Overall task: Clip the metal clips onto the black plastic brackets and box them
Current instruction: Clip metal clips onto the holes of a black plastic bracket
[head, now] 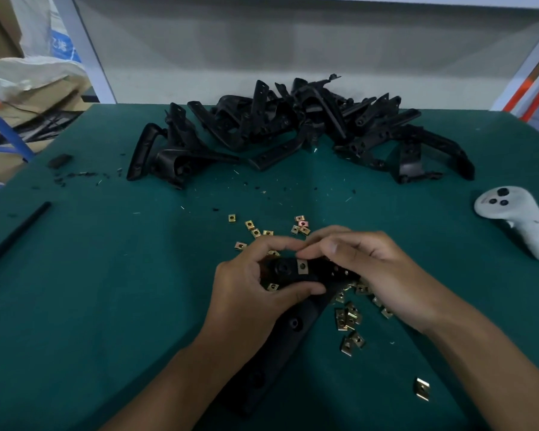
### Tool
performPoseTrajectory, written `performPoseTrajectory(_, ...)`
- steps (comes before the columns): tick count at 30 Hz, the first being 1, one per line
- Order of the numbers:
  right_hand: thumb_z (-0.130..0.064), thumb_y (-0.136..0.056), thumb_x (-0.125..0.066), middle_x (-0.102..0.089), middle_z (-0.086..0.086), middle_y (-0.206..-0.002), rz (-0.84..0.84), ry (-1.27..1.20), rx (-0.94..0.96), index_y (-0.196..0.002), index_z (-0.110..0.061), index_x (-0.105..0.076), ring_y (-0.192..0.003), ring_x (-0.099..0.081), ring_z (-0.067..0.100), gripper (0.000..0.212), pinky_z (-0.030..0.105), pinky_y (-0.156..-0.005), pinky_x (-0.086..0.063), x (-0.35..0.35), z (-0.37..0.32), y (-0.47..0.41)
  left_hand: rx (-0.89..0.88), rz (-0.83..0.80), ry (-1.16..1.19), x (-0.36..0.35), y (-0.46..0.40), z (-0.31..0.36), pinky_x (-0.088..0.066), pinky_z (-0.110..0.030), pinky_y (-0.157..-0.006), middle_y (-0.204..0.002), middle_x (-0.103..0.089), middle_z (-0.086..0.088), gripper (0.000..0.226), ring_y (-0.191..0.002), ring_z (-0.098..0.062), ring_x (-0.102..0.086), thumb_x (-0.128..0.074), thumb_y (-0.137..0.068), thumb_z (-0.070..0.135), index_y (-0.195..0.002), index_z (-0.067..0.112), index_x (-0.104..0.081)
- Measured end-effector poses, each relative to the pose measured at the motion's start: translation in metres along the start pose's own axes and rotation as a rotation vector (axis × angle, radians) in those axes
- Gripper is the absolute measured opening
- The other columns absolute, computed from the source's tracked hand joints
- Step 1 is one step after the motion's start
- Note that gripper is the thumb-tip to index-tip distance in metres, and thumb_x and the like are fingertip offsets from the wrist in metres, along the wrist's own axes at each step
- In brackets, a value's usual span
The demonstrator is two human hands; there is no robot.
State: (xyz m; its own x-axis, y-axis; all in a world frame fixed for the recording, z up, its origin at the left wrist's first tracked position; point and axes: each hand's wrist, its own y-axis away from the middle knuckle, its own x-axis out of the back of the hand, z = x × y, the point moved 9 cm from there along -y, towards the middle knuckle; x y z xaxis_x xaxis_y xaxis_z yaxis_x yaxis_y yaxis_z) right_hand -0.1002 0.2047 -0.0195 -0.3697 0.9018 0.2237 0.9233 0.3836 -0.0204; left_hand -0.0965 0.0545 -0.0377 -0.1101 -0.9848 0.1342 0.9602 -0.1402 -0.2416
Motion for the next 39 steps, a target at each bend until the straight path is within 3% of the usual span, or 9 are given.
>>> performPoseTrajectory(5, -0.042, -0.098, -0.061, -0.066, -0.021, -0.111, 0.297, 0.377, -0.015, -0.103, -0.042, -0.075, -0.108, -0.059, 0.0, 0.015, 0.027, -0.09, -0.043, 0.055, 0.009, 0.0, 0.081, 0.152, 0.19, 0.018, -0.008, -0.001, -0.055, -0.014, -0.071, -0.087, -0.079, 0.007, 0.033, -0.079, -0.006, -0.074, -0.088, -0.056, 0.034, -0.088, 0.035, -0.079)
performPoseTrajectory(9, -0.061, -0.084, -0.067, -0.059, -0.025, -0.112, 0.033, 0.771, -0.13, -0.114, -0.042, -0.069, -0.11, -0.05, -0.007, 0.035, 0.028, -0.095, -0.042, 0.045, 0.037, 0.0, 0.181, 0.23, 0.277, 0.029, -0.01, -0.008, -0.056, -0.016, -0.071, -0.087, -0.079, 0.003, 0.037, -0.078, -0.008, -0.074, -0.086, -0.05, 0.037, -0.085, 0.028, -0.079)
performPoseTrajectory(12, -0.056, -0.086, -0.069, -0.06, -0.024, -0.107, 0.019, 0.795, -0.069, -0.105, -0.04, -0.069, -0.108, -0.05, -0.005, 0.025, 0.021, -0.091, -0.04, 0.04, 0.036, -0.001, 0.205, 0.206, 0.321, 0.025, -0.011, -0.009, -0.056, -0.014, -0.069, -0.086, -0.079, 0.0, 0.033, -0.078, -0.009, -0.074, -0.085, -0.055, 0.026, -0.087, 0.019, -0.078)
performPoseTrajectory(19, -0.031, -0.088, -0.077, -0.065, -0.022, -0.087, 0.109, 0.595, -0.02, -0.088, -0.035, -0.065, -0.077, -0.058, 0.001, 0.013, 0.013, -0.068, -0.044, 0.045, 0.024, -0.001, 0.18, 0.144, 0.393, 0.015, -0.01, -0.003, -0.055, -0.013, -0.067, -0.082, -0.077, 0.0, 0.036, -0.075, -0.008, -0.073, -0.081, -0.057, 0.016, -0.091, 0.009, -0.072)
performPoseTrajectory(23, -0.023, -0.088, -0.077, -0.07, -0.015, -0.083, 0.284, 0.241, 0.003, -0.095, -0.028, -0.071, -0.08, -0.065, 0.002, 0.01, 0.014, -0.075, -0.049, 0.066, 0.015, 0.0, 0.162, 0.136, 0.365, 0.016, -0.01, -0.002, -0.054, -0.011, -0.066, -0.081, -0.078, 0.003, 0.034, -0.073, -0.005, -0.074, -0.081, -0.059, 0.015, -0.092, 0.01, -0.072)
performPoseTrajectory(27, -0.022, -0.083, -0.076, -0.076, -0.003, -0.104, 0.261, -0.118, -0.003, -0.104, -0.021, -0.07, -0.096, -0.073, 0.013, 0.021, 0.017, -0.071, -0.052, 0.066, 0.015, 0.0, 0.172, 0.134, 0.355, 0.016, -0.01, -0.006, -0.056, -0.012, -0.066, -0.085, -0.078, 0.0, 0.034, -0.075, -0.009, -0.075, -0.084, -0.057, 0.02, -0.089, 0.016, -0.075)
performPoseTrajectory(30, -0.022, -0.079, -0.078, -0.074, -0.005, -0.116, 0.275, -0.152, -0.014, -0.107, -0.031, -0.073, -0.1, -0.072, 0.011, 0.029, 0.018, -0.073, -0.053, 0.067, 0.016, -0.001, 0.171, 0.123, 0.322, 0.016, -0.011, -0.006, -0.055, -0.012, -0.068, -0.089, -0.079, -0.002, 0.035, -0.078, -0.01, -0.075, -0.086, -0.055, 0.027, -0.088, 0.024, -0.077)
performPoseTrajectory(34, -0.011, -0.091, -0.072, -0.076, -0.003, -0.102, 0.334, -0.115, -0.033, -0.106, -0.029, -0.076, -0.101, -0.073, 0.014, 0.024, 0.019, -0.07, -0.053, 0.072, 0.021, 0.0, 0.168, 0.124, 0.31, 0.017, -0.011, -0.005, -0.055, -0.012, -0.068, -0.09, -0.079, -0.003, 0.034, -0.078, -0.01, -0.075, -0.086, -0.055, 0.03, -0.088, 0.03, -0.077)
performPoseTrajectory(39, -0.016, -0.098, -0.064, -0.071, -0.008, -0.082, 0.346, -0.003, -0.043, -0.098, -0.029, -0.077, -0.073, -0.062, 0.0, 0.018, 0.018, -0.068, -0.051, 0.072, 0.02, 0.0, 0.148, 0.138, 0.288, 0.017, -0.011, -0.004, -0.054, -0.01, -0.067, -0.087, -0.079, -0.001, 0.035, -0.075, -0.007, -0.074, -0.085, -0.053, 0.033, -0.087, 0.031, -0.077)
